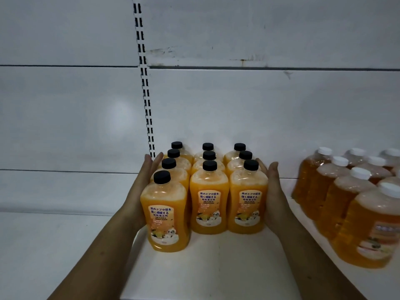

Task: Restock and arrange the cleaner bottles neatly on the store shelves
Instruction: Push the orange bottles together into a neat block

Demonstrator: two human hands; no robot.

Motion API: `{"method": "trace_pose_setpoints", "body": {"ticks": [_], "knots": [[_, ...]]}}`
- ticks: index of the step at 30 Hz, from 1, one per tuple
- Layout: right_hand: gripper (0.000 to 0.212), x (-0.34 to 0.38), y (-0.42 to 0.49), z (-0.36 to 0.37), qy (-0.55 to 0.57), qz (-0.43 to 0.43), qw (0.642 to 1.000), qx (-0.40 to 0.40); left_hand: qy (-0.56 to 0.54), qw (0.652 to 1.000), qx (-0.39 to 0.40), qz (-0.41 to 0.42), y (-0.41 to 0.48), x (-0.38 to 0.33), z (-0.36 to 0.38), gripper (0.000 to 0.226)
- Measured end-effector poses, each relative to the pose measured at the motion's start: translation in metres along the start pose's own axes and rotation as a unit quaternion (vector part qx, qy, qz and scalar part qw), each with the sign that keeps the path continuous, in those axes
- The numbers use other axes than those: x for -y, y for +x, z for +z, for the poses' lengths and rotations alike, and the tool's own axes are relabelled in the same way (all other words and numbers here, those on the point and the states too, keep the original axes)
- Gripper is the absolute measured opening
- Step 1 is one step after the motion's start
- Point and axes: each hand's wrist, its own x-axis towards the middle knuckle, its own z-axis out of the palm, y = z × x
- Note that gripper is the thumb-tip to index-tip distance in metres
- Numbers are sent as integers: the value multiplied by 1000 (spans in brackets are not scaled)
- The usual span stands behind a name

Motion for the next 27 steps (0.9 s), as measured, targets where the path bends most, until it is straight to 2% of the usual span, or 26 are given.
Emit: {"method": "trace_pose_setpoints", "body": {"ticks": [3,10,14,16,18,19,21,23,27], "knots": [[114,-5,3,-2,7,-8,1000,7,-30,999,14,-6,4,4,1,49],[120,-8,7,-6,-2,-8,1000,12,-30,1000,2,-3,7,9,-6,51],[124,-5,-4,-19,-139,-42,988,56,40,999,15,14,-6,12,-21,75],[124,-6,-10,-25,-209,-46,972,98,96,994,46,35,-17,18,-35,107],[122,-10,-12,-34,-262,-33,956,130,189,978,67,52,-29,25,-48,133],[120,-12,-12,-37,-282,-35,948,140,264,960,76,55,-35,27,-53,135],[121,-15,-13,-42,-325,-42,934,146,385,917,95,44,-39,34,-56,123],[121,-13,-14,-42,-366,-48,917,153,440,890,109,41,-42,37,-55,117],[120,-14,-15,-42,-367,-43,919,140,472,875,90,67,-39,39,-57,113]]}}
